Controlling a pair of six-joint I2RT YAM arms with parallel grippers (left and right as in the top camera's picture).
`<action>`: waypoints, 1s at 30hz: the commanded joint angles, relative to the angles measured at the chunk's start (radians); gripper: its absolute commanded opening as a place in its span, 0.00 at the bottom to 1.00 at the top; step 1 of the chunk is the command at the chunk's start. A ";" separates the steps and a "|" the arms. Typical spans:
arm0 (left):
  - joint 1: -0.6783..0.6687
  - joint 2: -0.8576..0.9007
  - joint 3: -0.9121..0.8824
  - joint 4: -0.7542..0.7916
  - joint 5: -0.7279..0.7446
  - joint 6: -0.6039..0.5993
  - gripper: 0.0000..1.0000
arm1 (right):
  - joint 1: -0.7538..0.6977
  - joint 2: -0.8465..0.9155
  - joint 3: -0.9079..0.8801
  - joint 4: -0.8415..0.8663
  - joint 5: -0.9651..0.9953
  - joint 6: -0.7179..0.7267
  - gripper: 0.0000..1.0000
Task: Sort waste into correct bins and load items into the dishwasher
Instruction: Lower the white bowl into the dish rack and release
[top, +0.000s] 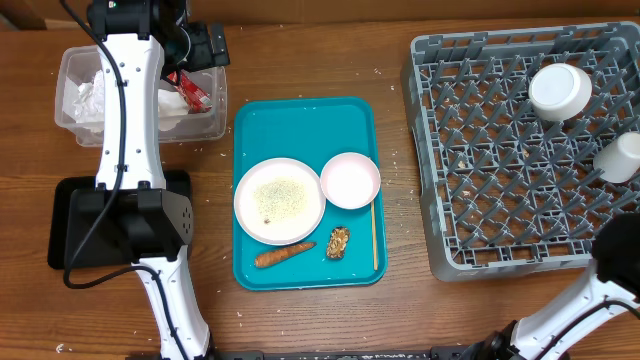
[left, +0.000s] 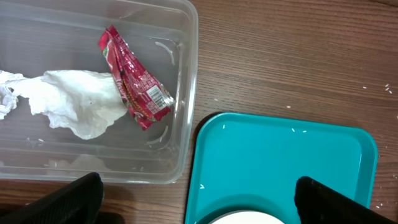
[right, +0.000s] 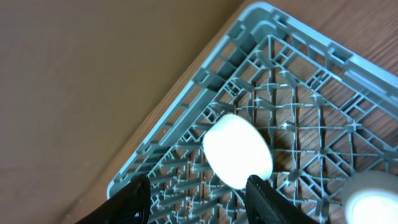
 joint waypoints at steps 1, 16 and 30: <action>-0.006 0.001 0.014 0.003 -0.003 -0.010 1.00 | 0.119 0.049 -0.013 -0.023 0.167 -0.048 0.46; -0.006 0.001 0.014 0.003 -0.003 -0.010 1.00 | 0.259 0.262 -0.043 -0.019 0.358 -0.041 0.05; -0.006 0.001 0.014 0.003 -0.003 -0.010 1.00 | 0.179 0.278 -0.043 -0.018 0.360 -0.040 0.04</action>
